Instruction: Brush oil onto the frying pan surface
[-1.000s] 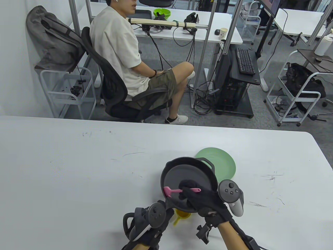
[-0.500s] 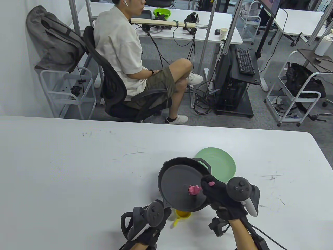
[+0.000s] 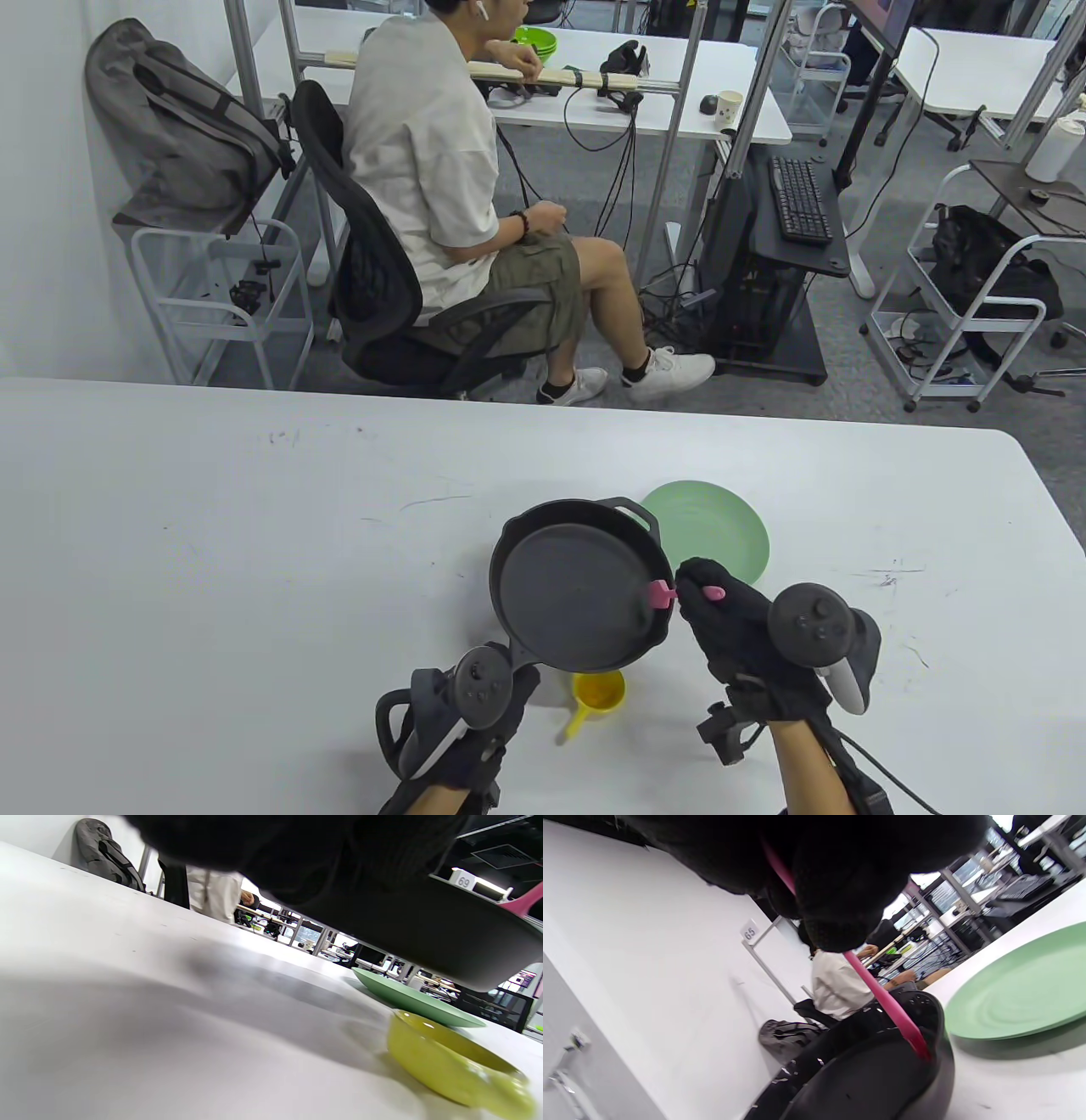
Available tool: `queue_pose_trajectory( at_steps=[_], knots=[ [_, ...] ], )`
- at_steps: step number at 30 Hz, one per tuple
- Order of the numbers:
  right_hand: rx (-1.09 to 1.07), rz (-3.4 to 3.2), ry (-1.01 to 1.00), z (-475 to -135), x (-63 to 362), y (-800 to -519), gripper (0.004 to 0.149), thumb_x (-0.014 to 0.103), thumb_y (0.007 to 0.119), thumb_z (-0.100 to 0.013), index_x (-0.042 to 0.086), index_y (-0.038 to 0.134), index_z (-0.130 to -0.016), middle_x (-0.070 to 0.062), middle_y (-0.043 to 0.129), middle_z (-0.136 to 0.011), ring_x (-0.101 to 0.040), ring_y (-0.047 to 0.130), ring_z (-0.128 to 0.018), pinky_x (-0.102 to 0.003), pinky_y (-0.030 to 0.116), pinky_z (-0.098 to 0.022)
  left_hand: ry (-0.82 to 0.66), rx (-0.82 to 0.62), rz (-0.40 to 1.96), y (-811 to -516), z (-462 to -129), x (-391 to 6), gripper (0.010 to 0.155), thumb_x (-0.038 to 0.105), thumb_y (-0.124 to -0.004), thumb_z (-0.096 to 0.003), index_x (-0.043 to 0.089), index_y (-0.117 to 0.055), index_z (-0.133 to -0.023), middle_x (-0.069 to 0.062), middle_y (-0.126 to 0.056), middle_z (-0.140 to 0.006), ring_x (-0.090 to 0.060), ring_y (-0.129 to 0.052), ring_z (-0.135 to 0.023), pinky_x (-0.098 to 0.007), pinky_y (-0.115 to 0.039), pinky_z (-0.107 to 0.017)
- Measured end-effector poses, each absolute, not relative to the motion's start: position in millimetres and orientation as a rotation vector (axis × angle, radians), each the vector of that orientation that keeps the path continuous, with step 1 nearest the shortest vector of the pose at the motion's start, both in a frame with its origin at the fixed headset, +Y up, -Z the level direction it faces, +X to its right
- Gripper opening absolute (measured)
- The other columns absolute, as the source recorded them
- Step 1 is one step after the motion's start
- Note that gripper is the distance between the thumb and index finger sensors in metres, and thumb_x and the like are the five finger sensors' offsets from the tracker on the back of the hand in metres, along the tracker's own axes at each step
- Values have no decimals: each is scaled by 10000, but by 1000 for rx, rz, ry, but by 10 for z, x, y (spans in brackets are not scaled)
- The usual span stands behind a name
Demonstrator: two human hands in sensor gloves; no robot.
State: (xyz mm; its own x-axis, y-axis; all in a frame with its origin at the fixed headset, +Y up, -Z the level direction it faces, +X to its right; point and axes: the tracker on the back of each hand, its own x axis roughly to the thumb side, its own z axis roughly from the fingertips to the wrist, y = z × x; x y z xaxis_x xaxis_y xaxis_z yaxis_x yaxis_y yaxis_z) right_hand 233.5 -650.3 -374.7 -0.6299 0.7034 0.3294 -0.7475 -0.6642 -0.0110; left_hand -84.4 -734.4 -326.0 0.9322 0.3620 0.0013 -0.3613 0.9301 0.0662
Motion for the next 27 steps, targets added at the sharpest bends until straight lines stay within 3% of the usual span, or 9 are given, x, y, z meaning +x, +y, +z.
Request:
queue_pose_trajectory(
  at_steps=[4,11,17,27],
  knots=[
    [547,2157,-131,-3722,2332,-6438,414,420,736,-637,163,760,-960,-213,946,-713,-180,952,-383,-274,844,-235,55,72,375,-7340,-3278,-959,597,569,-789,-540,60,-849,-844,20,-981,-438,-146,-969,-156,-350,-832,-151],
    [804,2203,191,-3723,2049,-6532,406,409,756,-633,168,774,-959,-223,945,-718,-197,954,-395,-291,844,-243,123,68,380,-7362,-3305,-1116,597,568,-789,-540,59,-847,-847,18,-980,-442,-149,-969,-159,-352,-830,-154],
    [840,2396,316,-3758,1798,-6743,397,390,780,-618,198,780,-966,-235,927,-763,-221,952,-442,-314,847,-280,128,67,386,-7366,-3309,-1133,597,568,-789,-540,60,-846,-847,18,-980,-441,-149,-969,-160,-352,-830,-154],
    [867,2408,470,-3751,1679,-6858,391,381,789,-614,203,792,-962,-238,923,-775,-235,951,-460,-328,847,-295,119,72,391,-7383,-3324,-1135,597,568,-789,-540,59,-847,-847,19,-980,-443,-148,-969,-159,-352,-831,-154]
  ],
)
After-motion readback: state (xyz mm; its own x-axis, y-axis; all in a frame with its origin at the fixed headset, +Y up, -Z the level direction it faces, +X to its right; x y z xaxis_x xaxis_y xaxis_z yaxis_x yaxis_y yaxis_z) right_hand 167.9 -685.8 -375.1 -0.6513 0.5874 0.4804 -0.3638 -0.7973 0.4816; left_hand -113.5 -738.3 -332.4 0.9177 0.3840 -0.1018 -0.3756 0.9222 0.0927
